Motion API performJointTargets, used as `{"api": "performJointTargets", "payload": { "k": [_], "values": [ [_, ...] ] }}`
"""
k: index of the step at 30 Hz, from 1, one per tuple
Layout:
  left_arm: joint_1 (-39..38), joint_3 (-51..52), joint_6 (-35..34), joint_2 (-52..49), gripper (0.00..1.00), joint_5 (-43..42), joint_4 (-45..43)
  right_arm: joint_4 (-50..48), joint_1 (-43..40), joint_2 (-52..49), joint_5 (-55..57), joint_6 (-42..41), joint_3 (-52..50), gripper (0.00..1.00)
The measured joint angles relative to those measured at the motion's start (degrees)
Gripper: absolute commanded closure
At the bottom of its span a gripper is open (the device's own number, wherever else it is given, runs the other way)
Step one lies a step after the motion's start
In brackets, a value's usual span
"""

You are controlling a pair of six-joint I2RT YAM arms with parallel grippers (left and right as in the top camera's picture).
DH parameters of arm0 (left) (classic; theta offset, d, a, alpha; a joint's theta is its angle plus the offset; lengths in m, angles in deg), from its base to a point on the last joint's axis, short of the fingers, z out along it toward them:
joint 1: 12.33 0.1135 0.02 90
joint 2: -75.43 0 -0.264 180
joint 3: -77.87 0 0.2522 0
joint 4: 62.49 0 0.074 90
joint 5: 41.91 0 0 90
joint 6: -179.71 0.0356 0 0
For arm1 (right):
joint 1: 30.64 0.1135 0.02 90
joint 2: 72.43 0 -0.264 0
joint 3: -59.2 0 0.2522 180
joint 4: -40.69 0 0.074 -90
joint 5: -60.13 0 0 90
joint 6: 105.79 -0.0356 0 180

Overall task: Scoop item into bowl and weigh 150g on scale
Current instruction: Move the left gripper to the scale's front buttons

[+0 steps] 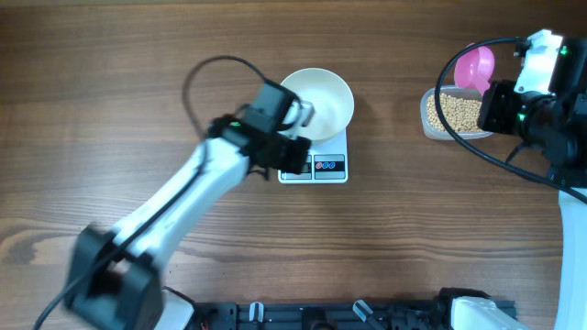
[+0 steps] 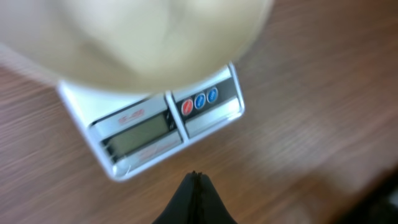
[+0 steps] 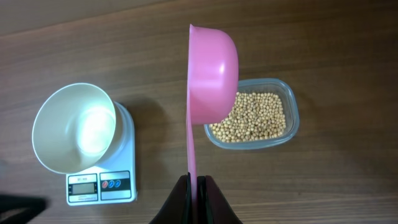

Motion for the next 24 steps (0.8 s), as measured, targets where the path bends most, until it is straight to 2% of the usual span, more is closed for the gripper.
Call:
{"api": "performJointTargets", "payload": {
  "k": [3,6,8,13,18,24],
  "values": [
    [2.91,2.62,3.98,9.99,0.96,-2.34,5.60,0.04,0.00,0.00,0.00,0.00,0.00,0.96],
    [4.13,12.55,4.74,17.03,0.96,-5.97,0.74,-0.07,0.00,0.00,0.00,0.02,0.00,0.96],
    [3.98,17.84,2.89,17.97,0.96,-7.43,-6.86,-0.15,0.00,0.00,0.00,0.02,0.00,0.96],
    [0.59,24.48,-5.81,15.13,0.96,-6.12,-27.56,-1.27,0.00,0.00,0.17,0.04,0.00,0.96],
    [-3.87,24.59,-11.43,6.75,0.96,-2.21,-33.05,-2.71,0.00,0.00,0.17,0.20,0.00,0.96],
    [-6.23,24.94,-13.22,2.03,0.96,-0.96,-36.22,-4.15,0.00,0.00,0.22,0.66,0.00,0.96]
  ]
}}
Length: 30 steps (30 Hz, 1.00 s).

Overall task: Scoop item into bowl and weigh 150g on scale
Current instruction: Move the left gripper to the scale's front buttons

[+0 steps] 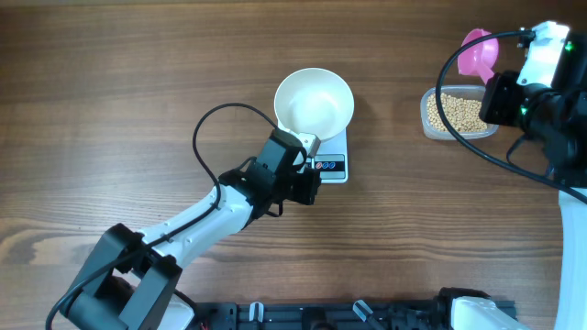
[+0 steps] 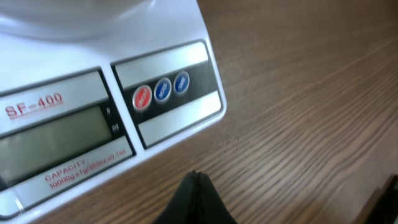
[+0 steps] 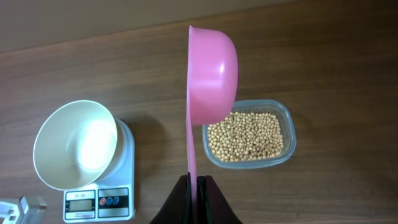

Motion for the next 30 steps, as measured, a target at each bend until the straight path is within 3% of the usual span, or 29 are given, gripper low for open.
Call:
{"api": "performJointTargets", "payload": {
  "k": [14,30],
  "values": [
    [0.00,0.09,-0.70,-6.05,0.96,6.54,-12.02,-0.68,0.00,0.00,0.81,1.81,0.00,0.96],
    [-0.02,0.09,-0.70,-7.85,0.96,9.70,-12.87,-1.20,0.00,0.00,0.83,2.58,0.00,0.96]
  ]
}}
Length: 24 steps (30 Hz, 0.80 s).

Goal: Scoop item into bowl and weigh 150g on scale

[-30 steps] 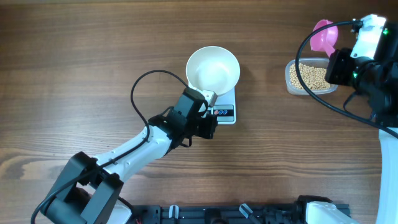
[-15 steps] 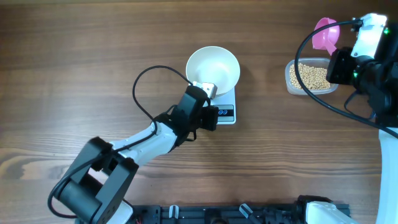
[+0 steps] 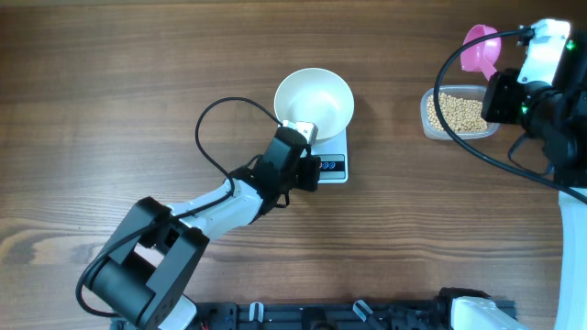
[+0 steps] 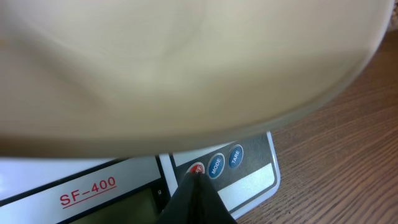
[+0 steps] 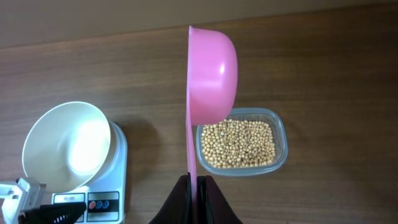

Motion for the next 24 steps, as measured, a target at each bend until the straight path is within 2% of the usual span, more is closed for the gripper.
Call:
{"api": "performJointTargets", "payload": {
  "k": [18,24],
  "values": [
    [-2.32,0.00,-1.29,-1.51,0.96,0.66,-1.92,-0.59,0.00,0.00,-0.02,0.00,0.00,0.96],
    [-2.29,0.00,-1.29,-1.51,0.96,3.43,-1.88,-0.61,0.00,0.00,0.00,0.00,0.00,0.96]
  ]
}}
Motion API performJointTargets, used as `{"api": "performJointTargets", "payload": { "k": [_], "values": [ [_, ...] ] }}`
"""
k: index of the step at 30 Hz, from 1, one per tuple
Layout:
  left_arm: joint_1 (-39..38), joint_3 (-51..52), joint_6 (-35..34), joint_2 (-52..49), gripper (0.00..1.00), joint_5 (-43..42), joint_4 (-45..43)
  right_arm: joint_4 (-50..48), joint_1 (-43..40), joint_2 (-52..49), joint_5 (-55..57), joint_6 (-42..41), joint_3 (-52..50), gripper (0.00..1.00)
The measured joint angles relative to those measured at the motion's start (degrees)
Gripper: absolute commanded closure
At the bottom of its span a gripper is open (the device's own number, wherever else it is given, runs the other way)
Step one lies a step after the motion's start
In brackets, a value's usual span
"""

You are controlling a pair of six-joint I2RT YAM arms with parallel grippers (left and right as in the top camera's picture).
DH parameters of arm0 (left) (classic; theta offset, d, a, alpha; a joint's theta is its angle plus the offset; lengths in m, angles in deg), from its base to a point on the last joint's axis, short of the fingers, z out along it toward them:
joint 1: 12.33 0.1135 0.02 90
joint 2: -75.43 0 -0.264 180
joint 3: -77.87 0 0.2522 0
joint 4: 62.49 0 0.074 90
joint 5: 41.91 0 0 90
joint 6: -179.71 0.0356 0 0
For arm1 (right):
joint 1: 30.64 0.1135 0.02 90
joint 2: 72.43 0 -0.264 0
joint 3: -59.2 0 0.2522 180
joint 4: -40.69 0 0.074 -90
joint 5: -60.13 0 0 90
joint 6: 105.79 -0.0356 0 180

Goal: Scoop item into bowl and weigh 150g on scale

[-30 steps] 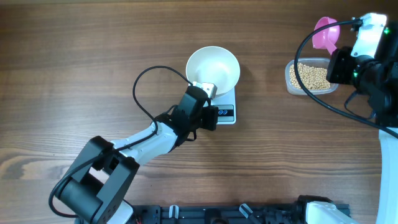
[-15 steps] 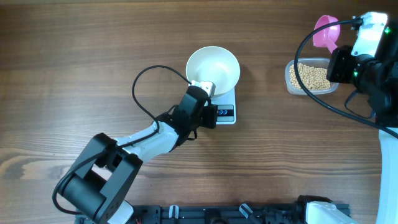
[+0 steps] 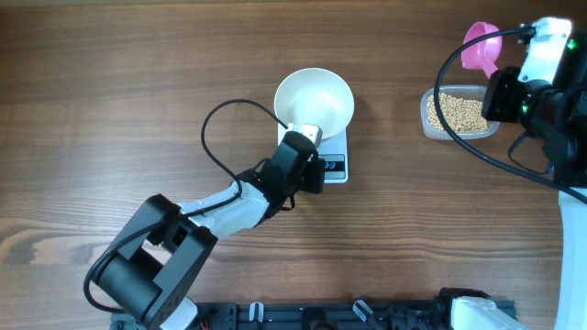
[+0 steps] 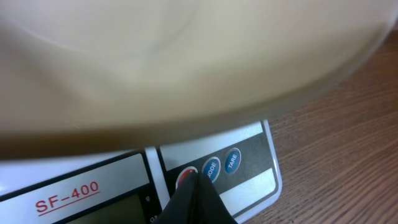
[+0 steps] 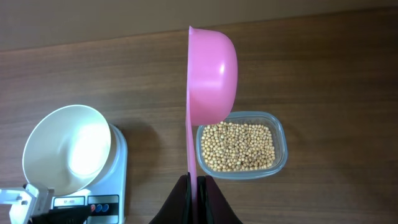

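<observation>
An empty white bowl [image 3: 315, 102] sits on the white digital scale [image 3: 332, 170]. My left gripper [image 4: 195, 176] is shut, its tip resting on the scale's red button [image 4: 185, 177], beside two blue buttons. My right gripper [image 5: 196, 180] is shut on the handle of a pink scoop [image 5: 211, 68], held high above the table with its cup empty. Under the scoop stands a clear tub of soybeans [image 3: 459, 113], also seen in the right wrist view as the tub [image 5: 242, 147].
The wooden table [image 3: 110, 82] stretches out to the left and front of the scale. The left arm's black cable [image 3: 220, 119] loops over the table beside the bowl. The scale's display [image 4: 112, 214] is dark where it shows.
My left gripper tip has shifted slightly on the scale's button panel and still rests on the red button. The right gripper holds the scoop over the tub much as before.
My left gripper, shut, hovered in front of the scale. Then it was lower, close to the button panel. Then its tip touched the red button, where it stays now. All along, my right gripper held the empty pink scoop above the soybean tub, drifting slightly.
</observation>
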Motion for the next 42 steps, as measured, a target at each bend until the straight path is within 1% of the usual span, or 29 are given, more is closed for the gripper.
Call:
{"api": "performJointTargets", "payload": {
  "k": [4,37,42],
  "values": [
    [0.00,0.00,0.00,0.00,0.96,1.05,0.00,0.00,0.00,0.00,0.00,0.00,0.00,0.96],
    [0.00,0.00,0.00,-0.76,0.96,1.05,0.15,0.00,0.00,0.00,0.00,-0.02,0.00,0.96],
    [0.00,0.00,0.00,-0.79,0.96,1.05,-0.87,0.00,0.00,0.00,0.00,0.00,0.00,0.96]
  ]
}}
